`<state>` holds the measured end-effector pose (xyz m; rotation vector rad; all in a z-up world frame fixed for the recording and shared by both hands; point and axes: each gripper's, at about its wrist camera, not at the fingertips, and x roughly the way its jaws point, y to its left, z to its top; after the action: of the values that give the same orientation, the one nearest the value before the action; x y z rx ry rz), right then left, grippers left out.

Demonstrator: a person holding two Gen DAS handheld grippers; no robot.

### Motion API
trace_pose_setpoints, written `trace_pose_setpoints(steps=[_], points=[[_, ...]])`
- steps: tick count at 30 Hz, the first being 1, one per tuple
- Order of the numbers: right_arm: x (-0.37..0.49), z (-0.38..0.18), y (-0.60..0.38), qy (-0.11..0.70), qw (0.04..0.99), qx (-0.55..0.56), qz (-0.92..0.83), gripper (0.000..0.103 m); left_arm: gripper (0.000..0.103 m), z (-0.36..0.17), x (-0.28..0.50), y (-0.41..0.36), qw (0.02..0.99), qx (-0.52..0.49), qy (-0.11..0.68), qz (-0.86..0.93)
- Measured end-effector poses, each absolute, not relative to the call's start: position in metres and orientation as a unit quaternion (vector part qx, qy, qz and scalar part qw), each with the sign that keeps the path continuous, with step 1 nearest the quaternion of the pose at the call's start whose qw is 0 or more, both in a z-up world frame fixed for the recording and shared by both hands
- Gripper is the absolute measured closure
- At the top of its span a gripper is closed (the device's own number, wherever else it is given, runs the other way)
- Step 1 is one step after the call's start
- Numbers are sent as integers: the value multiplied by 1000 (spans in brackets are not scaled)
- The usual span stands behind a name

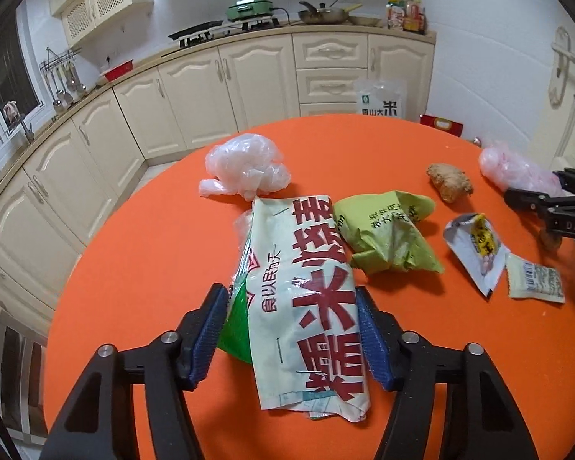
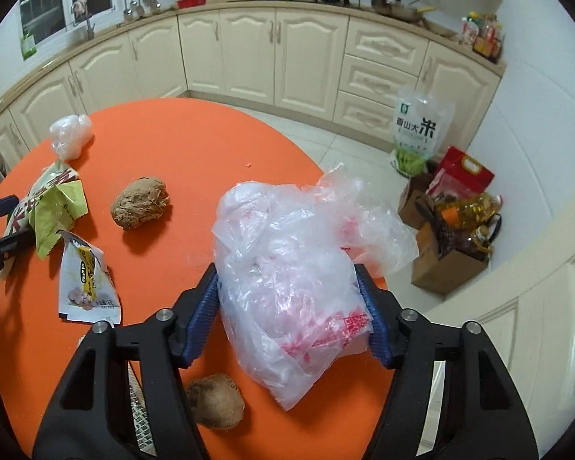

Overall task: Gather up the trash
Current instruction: 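Grasp the white-red rice snack bag with the left gripper while the right grasps the clear plastic bag, then drop the rice snack bag on the table and open the left gripper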

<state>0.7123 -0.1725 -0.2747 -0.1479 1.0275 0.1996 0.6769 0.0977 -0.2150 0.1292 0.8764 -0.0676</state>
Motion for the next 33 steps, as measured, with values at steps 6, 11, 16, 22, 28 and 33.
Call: trace_pose_setpoints(steps=[6, 11, 16, 22, 28, 33], points=[[683, -249, -164, 460, 878, -57, 115, 44, 77, -201, 659, 107, 902, 45, 428, -42], [646, -218, -139, 441, 884, -50, 149, 44, 85, -193, 640, 114, 902, 33, 429, -48], [607, -204, -115, 432, 883, -48, 176, 44, 89, -182, 622, 124, 906, 17, 420, -45], [578, -203, -92, 435, 877, -44, 200, 44, 89, -175, 592, 131, 909, 19, 415, -38], [562, -204, -77, 439, 870, -38, 220, 44, 92, -180, 556, 141, 905, 1, 423, -39], [555, -209, -63, 440, 867, -31, 233, 44, 87, -178, 529, 154, 910, -2, 413, -27]])
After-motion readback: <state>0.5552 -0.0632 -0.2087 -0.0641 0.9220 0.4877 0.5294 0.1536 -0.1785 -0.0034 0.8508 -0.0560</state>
